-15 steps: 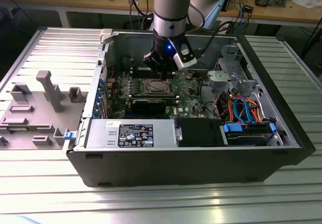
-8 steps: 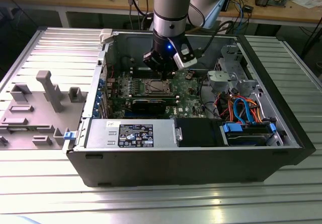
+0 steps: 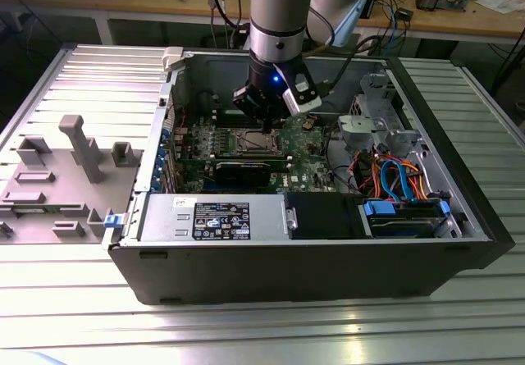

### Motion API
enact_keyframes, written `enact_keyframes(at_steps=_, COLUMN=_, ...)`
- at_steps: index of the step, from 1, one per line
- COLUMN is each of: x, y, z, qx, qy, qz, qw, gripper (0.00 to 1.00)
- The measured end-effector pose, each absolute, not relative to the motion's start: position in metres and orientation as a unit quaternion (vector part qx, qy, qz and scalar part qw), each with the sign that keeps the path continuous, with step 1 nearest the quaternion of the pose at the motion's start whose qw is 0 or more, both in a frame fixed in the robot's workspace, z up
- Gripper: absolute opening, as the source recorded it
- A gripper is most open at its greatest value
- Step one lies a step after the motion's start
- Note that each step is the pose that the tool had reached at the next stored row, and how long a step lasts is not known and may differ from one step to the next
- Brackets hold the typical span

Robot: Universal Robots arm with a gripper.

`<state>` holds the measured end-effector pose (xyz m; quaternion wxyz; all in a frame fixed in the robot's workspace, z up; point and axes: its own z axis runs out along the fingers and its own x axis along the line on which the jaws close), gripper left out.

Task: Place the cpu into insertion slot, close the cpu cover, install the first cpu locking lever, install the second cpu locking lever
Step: 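Install the second cpu locking lever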

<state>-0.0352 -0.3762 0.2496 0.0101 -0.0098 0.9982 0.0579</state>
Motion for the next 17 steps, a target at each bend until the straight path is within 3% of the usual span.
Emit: enact_keyframes(at_steps=17, x=-0.05, y=-0.399, z=0.242, qx=-0.017, qy=0.998, qz=0.061, qw=0.008, gripper=0.11)
